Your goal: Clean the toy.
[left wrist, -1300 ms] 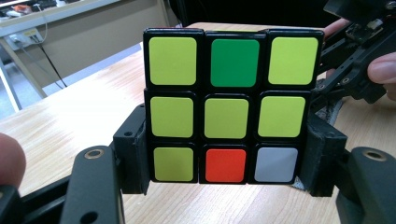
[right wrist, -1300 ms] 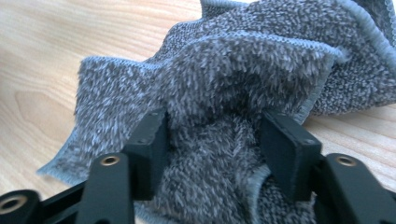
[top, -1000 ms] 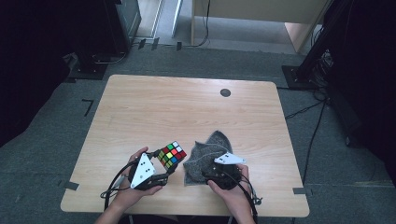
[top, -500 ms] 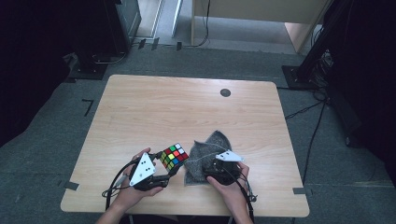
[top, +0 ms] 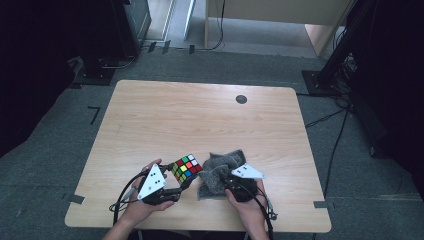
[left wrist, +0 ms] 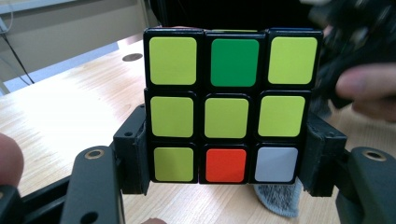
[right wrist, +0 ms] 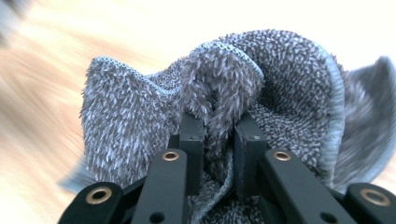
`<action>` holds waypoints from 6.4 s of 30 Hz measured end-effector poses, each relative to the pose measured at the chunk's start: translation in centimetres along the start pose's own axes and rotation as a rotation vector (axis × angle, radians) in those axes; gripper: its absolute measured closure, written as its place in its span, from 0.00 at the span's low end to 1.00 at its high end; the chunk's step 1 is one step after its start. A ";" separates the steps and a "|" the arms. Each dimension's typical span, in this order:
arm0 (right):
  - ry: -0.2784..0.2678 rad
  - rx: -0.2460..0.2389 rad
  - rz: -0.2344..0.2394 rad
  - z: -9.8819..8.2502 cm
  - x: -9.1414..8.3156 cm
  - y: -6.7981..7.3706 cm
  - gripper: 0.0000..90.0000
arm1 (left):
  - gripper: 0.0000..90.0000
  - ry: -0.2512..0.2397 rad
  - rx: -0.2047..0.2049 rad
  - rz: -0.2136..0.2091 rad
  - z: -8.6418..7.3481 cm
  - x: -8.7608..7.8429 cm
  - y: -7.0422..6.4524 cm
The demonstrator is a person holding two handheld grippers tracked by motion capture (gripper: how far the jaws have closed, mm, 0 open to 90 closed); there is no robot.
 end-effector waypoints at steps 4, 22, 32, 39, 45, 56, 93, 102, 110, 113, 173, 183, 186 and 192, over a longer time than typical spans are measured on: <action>-0.146 0.015 0.015 2.0 -2.9 0.1 0.88 | 0.37 0.011 0.016 -0.005 -0.2 0.2 -0.2; -0.327 -0.036 0.188 5.4 -5.9 5.2 0.86 | 0.38 0.052 0.118 -0.045 -0.5 0.9 -2.5; -0.287 0.012 0.077 4.7 -6.0 2.8 0.86 | 0.38 0.037 0.113 -0.050 -0.2 0.7 -2.4; -0.353 -0.024 0.142 5.9 -7.1 4.7 0.85 | 0.38 0.053 0.116 -0.052 -0.4 0.9 -2.4; -0.325 -0.045 0.169 5.6 -6.1 5.6 0.85 | 0.38 0.055 0.127 -0.045 -0.4 0.8 -2.5; -0.293 -0.019 0.063 5.0 -6.3 3.3 0.84 | 0.38 0.041 0.112 -0.052 -0.2 0.6 -2.2; -0.289 0.046 0.086 4.6 -6.1 2.4 0.84 | 0.38 -0.006 0.078 -0.084 0.3 0.0 -2.1; -0.352 0.162 0.204 4.6 -6.2 1.9 0.85 | 0.38 -0.091 -0.061 -0.199 1.2 -1.1 -1.1; -0.329 0.167 0.256 4.2 -5.2 2.9 0.88 | 0.38 -0.105 -0.092 -0.222 1.4 -1.3 -0.9; -0.295 0.158 0.275 3.8 -4.5 3.3 0.88 | 0.38 -0.114 -0.104 -0.222 1.5 -1.5 -0.7; -0.288 0.009 0.258 2.8 -1.7 7.7 0.91 | 0.38 -0.197 -0.288 -0.222 2.9 -2.5 0.9; -0.331 0.050 0.213 3.4 -2.9 6.6 0.90 | 0.38 -0.177 -0.246 -0.181 2.5 -2.1 0.7; -0.332 0.108 0.144 2.9 -3.4 4.2 0.90 | 0.38 -0.182 -0.245 -0.136 2.2 -2.2 1.6; -0.341 0.138 0.018 2.4 -4.5 0.9 0.90 | 0.38 -0.154 -0.301 0.101 -0.1 -1.9 5.8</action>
Point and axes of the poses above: each handheld gripper's, and its own axes: x roughly forward along the jaws, z roughly out of its top, y roughly to its left, the point moved 2 cm from there along x, roughly forward along the jaws, and after that the axes turned 12 degrees about -x, right-handed, at the moved point
